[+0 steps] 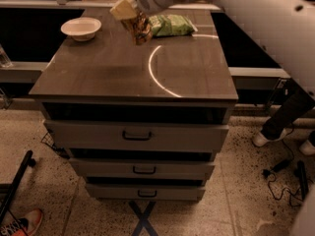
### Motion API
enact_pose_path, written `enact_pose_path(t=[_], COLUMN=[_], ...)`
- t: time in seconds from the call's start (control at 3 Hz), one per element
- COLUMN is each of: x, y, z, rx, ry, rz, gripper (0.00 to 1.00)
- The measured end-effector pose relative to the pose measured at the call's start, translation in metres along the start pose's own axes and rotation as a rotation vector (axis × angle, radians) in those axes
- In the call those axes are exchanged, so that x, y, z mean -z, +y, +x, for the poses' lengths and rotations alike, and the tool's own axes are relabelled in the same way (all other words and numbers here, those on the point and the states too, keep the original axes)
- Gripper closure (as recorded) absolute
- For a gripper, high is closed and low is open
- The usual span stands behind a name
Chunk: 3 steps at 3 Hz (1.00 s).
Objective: Knock orange can over
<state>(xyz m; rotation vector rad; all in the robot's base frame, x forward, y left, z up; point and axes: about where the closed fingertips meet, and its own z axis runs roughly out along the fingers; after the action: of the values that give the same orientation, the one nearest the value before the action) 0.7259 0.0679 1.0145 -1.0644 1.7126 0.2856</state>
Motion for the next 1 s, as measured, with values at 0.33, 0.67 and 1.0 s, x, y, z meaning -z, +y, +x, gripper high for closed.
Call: enact_pose_path(t=[0.33, 0.67, 1.0], x=[0.002, -0.001, -0.001], y=[-0.033, -0.045, -0.045], z=[-0.024, -0.026, -0.026], rx=[0.089, 0.168, 0.168], ry=[0.133, 0.231, 0.231], rz=[0.081, 0.123, 0.123], gripper=[1.0, 1.0, 1.0])
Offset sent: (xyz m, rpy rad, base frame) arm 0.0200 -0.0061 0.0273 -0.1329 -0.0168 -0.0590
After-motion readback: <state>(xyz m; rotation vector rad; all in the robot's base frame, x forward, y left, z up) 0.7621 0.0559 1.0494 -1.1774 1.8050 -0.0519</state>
